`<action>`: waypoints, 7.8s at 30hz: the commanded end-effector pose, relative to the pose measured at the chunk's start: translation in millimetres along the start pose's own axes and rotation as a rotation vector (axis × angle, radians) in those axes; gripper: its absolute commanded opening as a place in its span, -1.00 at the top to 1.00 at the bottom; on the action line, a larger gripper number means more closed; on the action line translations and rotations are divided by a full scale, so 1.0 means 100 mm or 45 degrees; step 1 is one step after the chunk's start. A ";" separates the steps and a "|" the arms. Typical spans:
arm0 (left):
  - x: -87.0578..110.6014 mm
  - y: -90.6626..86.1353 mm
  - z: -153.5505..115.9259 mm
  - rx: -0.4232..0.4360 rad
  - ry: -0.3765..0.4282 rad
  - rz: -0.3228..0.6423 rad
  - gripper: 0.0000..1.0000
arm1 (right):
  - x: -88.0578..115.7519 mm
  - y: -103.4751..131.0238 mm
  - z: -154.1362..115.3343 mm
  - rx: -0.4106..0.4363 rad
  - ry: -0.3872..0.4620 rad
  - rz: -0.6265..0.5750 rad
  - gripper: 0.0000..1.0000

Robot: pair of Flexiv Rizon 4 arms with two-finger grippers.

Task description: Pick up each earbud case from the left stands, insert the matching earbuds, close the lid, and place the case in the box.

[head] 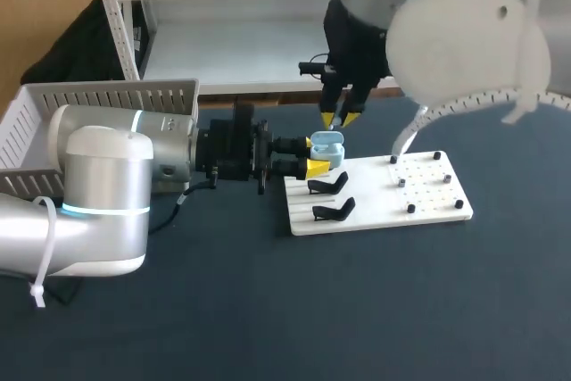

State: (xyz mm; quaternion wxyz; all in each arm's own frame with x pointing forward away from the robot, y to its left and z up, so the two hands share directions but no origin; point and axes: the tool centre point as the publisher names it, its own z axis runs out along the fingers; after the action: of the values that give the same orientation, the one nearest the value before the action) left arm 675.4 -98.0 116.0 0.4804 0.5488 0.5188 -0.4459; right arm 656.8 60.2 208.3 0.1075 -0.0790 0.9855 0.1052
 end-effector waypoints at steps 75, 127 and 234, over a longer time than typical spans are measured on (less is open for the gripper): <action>0.01 -0.01 0.00 -0.007 -0.003 0.003 1.00 | -0.04 0.10 0.39 -0.020 0.035 -0.085 1.00; 0.01 -0.01 0.00 -0.007 -0.003 0.003 1.00 | 0.03 0.09 0.42 -0.020 0.059 -0.070 1.00; -0.19 0.83 -1.95 -0.774 0.062 -0.157 1.00 | -0.05 -0.73 -0.25 -0.097 -0.110 0.190 -1.00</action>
State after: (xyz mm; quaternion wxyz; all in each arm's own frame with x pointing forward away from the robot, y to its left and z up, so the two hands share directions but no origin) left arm 760.5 72.3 170.2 0.5494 0.4217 0.6406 -0.3316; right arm 672.9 -14.5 220.0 0.1164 -0.0095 0.9811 0.1540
